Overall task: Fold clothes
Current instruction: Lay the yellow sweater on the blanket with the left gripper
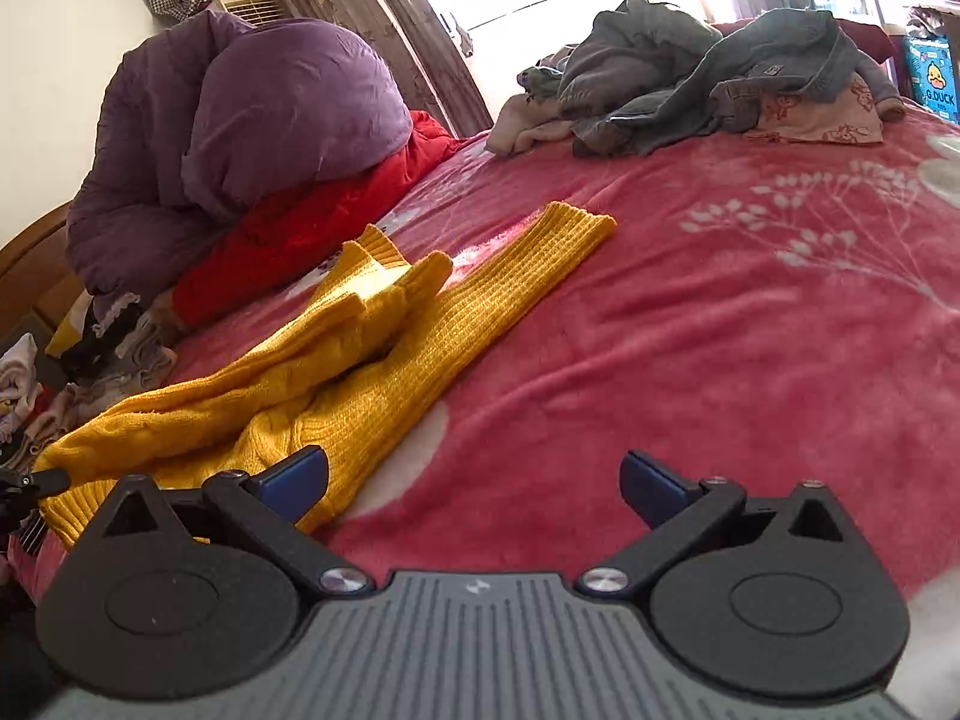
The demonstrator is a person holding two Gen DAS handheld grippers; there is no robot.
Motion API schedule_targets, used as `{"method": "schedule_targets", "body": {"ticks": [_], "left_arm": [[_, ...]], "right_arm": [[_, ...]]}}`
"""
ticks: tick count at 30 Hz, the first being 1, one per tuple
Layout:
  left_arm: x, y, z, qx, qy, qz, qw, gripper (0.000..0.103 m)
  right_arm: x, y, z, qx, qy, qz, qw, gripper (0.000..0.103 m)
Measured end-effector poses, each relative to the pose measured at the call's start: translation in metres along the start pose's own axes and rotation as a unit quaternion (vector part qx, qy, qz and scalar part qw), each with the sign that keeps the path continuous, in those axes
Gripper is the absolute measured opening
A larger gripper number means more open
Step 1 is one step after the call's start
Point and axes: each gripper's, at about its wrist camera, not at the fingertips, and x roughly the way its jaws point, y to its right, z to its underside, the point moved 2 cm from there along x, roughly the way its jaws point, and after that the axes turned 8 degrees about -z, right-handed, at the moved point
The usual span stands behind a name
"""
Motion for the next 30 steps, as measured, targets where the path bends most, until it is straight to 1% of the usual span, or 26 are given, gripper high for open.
{"method": "schedule_targets", "body": {"ticks": [2, 4, 6, 7, 9, 10, 12, 15, 18, 19, 21, 25, 26, 27, 28, 29, 30], "left_arm": [[-0.005, -0.013, -0.002, -0.023, 0.009, 0.011, 0.9996, 0.005], [-0.017, -0.019, -0.006, -0.024, 0.028, 0.027, 0.999, 0.005], [-0.029, -0.013, -0.008, 0.005, 0.051, 0.047, 0.9976, 0.005], [-0.034, -0.004, -0.008, 0.032, 0.064, 0.066, 0.9953, 0.005], [-0.043, 0.016, -0.004, 0.091, 0.088, 0.101, 0.9869, 0.005], [-0.044, 0.031, 0.002, 0.128, 0.098, 0.114, 0.9804, 0.005], [-0.044, 0.062, 0.016, 0.196, 0.112, 0.143, 0.9637, 0.005], [-0.025, 0.1, 0.053, 0.251, 0.078, 0.194, 0.945, 0.006], [-0.006, 0.127, 0.091, 0.3, 0.034, 0.225, 0.9265, 0.006], [0.0, 0.132, 0.103, 0.315, 0.019, 0.229, 0.9206, 0.006], [0.009, 0.141, 0.124, 0.35, 0.0, 0.228, 0.9087, 0.006], [0.023, 0.147, 0.148, 0.387, -0.028, 0.221, 0.895, 0.007], [0.025, 0.147, 0.151, 0.393, -0.036, 0.217, 0.8929, 0.008], [0.027, 0.146, 0.152, 0.395, -0.046, 0.216, 0.892, 0.015], [0.028, 0.146, 0.153, 0.397, -0.055, 0.214, 0.891, 0.028], [0.028, 0.144, 0.152, 0.395, -0.061, 0.214, 0.8913, 0.035], [0.024, 0.141, 0.15, 0.389, -0.061, 0.218, 0.8927, 0.047]], "right_arm": [[-0.008, -0.007, 0.008, 0.0, -0.003, 0.004, 1.0, 0.103], [-0.017, -0.012, 0.013, 0.011, 0.001, -0.004, 1.0, 0.103], [-0.026, -0.015, 0.016, 0.03, 0.008, -0.017, 0.999, 0.102], [-0.03, -0.017, 0.017, 0.039, 0.012, -0.024, 0.999, 0.102], [-0.039, -0.02, 0.02, 0.057, 0.019, -0.037, 0.997, 0.098], [-0.043, -0.022, 0.022, 0.066, 0.023, -0.044, 0.997, 0.097], [-0.052, -0.026, 0.025, 0.085, 0.031, -0.057, 0.994, 0.097], [-0.065, -0.031, 0.029, 0.112, 0.042, -0.077, 0.99, 0.097], [-0.078, -0.036, 0.034, 0.139, 0.053, -0.097, 0.984, 0.097], [-0.081, -0.037, 0.035, 0.148, 0.055, -0.102, 0.982, 0.097], [-0.078, -0.034, 0.039, 0.158, 0.049, -0.098, 0.981, 0.097], [-0.072, -0.03, 0.047, 0.179, 0.037, -0.09, 0.979, 0.097], [-0.071, -0.028, 0.05, 0.184, 0.034, -0.088, 0.978, 0.097], [-0.07, -0.027, 0.052, 0.189, 0.031, -0.086, 0.978, 0.097], [-0.068, -0.026, 0.054, 0.194, 0.028, -0.084, 0.977, 0.097], [-0.067, -0.025, 0.056, 0.2, 0.025, -0.082, 0.976, 0.097], [-0.065, -0.023, 0.058, 0.205, 0.022, -0.08, 0.975, 0.097]]}}
